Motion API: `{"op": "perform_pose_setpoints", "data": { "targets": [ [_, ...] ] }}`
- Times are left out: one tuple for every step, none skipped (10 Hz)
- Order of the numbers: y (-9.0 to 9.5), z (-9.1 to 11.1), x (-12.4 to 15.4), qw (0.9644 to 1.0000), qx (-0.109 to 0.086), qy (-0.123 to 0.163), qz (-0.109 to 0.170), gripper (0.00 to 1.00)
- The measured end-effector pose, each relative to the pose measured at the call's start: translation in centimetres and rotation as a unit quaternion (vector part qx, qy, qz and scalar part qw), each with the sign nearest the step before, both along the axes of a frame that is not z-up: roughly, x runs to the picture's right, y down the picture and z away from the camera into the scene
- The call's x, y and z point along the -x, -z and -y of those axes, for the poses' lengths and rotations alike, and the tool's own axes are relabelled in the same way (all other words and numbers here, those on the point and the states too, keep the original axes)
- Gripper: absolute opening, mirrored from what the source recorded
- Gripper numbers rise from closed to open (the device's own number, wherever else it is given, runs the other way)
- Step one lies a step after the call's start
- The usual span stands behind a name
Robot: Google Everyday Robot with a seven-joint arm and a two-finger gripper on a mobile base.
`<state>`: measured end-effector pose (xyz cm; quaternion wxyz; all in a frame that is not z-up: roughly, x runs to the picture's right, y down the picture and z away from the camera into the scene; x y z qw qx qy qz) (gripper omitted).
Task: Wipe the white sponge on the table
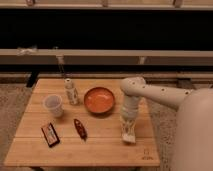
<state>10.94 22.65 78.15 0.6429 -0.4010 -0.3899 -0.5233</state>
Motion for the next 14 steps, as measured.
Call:
{"op": "perform_pose_setpoints", "data": {
  "targets": [
    [-0.1,0.1,0.9,0.9999,-0.001,0.002,0.011,0.0],
    [-0.1,0.2,1.3,0.9998,-0.002,0.003,0.017,0.0],
    [-0.4,0.5,2.0,0.9997,-0.004,0.002,0.026,0.0],
    [-0.6,0.9,2.4,0.9995,-0.008,0.001,0.031,0.0],
    [-0.9,1.4,2.7,0.9994,-0.012,-0.002,0.033,0.0],
    [-1.1,1.5,2.9,0.9993,-0.014,-0.002,0.035,0.0],
    [-1.6,1.9,2.8,0.9993,-0.018,-0.004,0.032,0.0],
    [-1.8,2.0,2.6,0.9994,-0.019,-0.006,0.029,0.0],
    [-2.1,2.1,2.4,0.9995,-0.02,-0.008,0.024,0.0],
    [-2.6,2.4,1.7,0.9996,-0.023,-0.013,0.014,0.0],
    [-3.2,2.7,0.8,0.9995,-0.026,-0.02,0.002,0.0],
    [-3.8,3.1,-0.1,0.9992,-0.029,-0.026,-0.009,0.0],
    [-4.2,3.6,-1.1,0.9987,-0.034,-0.033,-0.021,0.0],
    [-4.7,4.1,-2.4,0.9978,-0.039,-0.04,-0.035,0.0]
  ]
}}
